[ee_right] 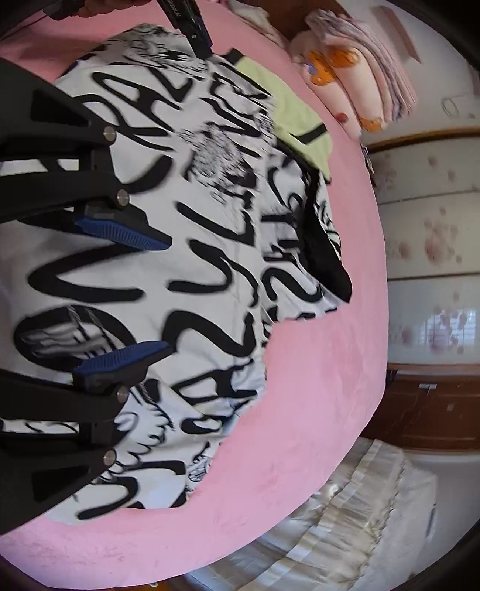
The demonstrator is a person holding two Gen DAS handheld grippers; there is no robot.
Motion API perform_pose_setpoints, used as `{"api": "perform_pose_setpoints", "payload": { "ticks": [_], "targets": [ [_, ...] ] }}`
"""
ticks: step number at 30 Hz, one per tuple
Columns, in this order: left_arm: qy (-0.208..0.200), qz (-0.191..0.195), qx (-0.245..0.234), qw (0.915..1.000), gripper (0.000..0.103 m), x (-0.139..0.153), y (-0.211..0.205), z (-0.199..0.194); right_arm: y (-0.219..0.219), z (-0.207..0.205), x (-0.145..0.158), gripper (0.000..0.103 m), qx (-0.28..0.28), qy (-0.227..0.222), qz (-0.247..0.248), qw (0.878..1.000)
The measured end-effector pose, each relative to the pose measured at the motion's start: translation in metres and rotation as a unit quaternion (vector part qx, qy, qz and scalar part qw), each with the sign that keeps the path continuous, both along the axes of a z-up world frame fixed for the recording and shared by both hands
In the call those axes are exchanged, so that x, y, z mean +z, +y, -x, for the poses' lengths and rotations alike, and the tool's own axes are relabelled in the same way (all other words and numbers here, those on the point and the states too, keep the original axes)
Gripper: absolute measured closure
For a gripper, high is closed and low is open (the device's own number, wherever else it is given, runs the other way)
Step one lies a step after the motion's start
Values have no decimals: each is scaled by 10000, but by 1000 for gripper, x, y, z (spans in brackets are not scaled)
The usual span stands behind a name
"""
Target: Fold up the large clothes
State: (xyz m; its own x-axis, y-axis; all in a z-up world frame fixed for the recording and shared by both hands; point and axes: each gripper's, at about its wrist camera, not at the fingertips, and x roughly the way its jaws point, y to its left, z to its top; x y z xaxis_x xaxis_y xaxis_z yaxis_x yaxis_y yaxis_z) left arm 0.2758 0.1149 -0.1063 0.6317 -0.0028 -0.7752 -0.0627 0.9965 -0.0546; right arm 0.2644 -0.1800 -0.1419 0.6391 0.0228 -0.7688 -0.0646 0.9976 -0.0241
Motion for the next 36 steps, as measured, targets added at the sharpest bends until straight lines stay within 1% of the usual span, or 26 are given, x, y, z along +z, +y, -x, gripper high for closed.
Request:
{"api": "perform_pose_setpoints", "payload": {
  "ticks": [2,4,6,7,8,9,10,12,14,16,17,18,20,21,23,28,30,33,36],
  "targets": [
    [261,20,315,9992,65,-18,18,10,-6,6,-9,53,-22,60,62,10000],
    [423,3,654,9970,65,-31,40,19,-26,11,-25,53,-297,236,222,9990],
    [393,296,713,9962,68,-38,65,33,-58,18,-36,53,-661,345,434,9963],
    [342,344,709,9963,71,-38,71,37,-77,24,-40,59,-875,363,528,9941],
    [289,321,681,9967,73,-36,75,42,-95,29,-44,68,-1102,384,644,9911],
    [254,270,669,9971,73,-35,77,46,-113,36,-46,91,-1237,394,655,9894],
    [222,182,687,9972,73,-34,77,48,-129,42,-45,103,-1325,372,620,9885],
    [224,93,666,9975,73,-35,77,50,-150,54,-43,103,-1458,356,547,9872],
    [240,-35,674,9974,73,-37,75,51,-156,59,-41,103,-1482,379,488,9870],
    [270,-122,677,9973,73,-37,75,46,-150,58,-42,103,-1471,391,697,9859],
    [283,-118,686,9972,73,-38,75,44,-146,57,-42,103,-1486,401,793,9849],
    [299,-106,681,9972,72,-40,74,42,-145,56,-43,103,-1510,411,785,9846],
    [320,-55,649,9974,72,-42,75,41,-149,53,-44,103,-1597,443,597,9844],
    [332,-50,622,9975,73,-43,76,41,-155,53,-44,103,-1652,478,399,9843],
    [341,-98,546,9979,73,-45,75,40,-162,52,-48,103,-1693,514,186,9840],
    [383,-42,559,9977,73,-47,76,39,-158,50,-52,103,-1659,587,304,9839],
    [428,-2,571,9975,73,-45,76,38,-159,49,-52,102,-1684,636,278,9833],
    [570,-49,550,9968,72,-40,75,35,-160,47,-49,100,-1678,730,221,9829],
    [663,-43,567,9962,68,-31,72,35,-158,44,-47,100,-1653,813,266,9825]
  ]
}}
